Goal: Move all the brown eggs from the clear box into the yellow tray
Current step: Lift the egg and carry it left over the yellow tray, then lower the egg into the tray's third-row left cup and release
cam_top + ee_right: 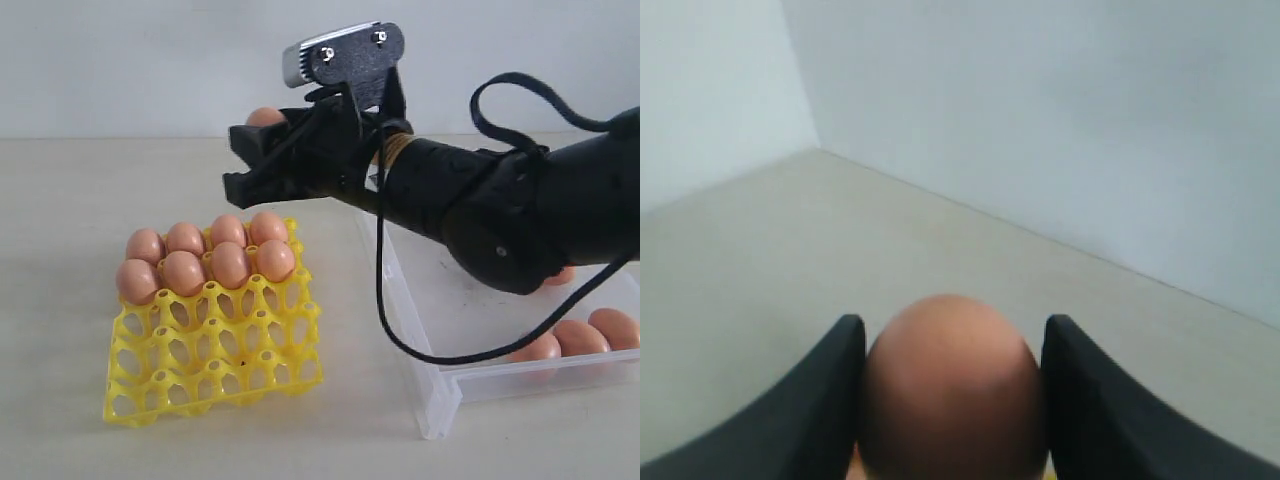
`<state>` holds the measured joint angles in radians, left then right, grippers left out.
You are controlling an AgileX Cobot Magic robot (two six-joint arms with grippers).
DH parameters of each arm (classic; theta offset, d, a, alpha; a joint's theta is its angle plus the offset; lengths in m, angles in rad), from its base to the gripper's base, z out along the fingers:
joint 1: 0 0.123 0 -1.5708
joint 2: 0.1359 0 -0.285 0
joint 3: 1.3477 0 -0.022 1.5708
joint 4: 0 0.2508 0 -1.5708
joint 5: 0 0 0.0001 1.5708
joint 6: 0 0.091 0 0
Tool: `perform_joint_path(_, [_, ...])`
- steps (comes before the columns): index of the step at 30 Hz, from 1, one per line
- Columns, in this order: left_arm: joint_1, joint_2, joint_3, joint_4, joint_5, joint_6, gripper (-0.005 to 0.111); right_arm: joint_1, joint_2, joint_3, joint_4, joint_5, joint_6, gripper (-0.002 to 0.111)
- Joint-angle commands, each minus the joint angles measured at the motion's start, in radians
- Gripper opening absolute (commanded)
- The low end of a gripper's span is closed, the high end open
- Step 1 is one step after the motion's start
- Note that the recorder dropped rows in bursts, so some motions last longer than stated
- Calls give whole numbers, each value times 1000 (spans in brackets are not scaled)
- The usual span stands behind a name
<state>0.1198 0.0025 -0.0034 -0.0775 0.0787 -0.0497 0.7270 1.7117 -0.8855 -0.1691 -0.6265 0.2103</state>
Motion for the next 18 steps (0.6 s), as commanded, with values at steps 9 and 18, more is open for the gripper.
perform_joint_path(9, [-2,-2,3,-9,-1,-9,4,11,272,-145,-461,-219,343,0])
perform_joint_path(18, [-2,-2,3,-9,-3,-9,4,53,444,-306,-578,-222,386,0])
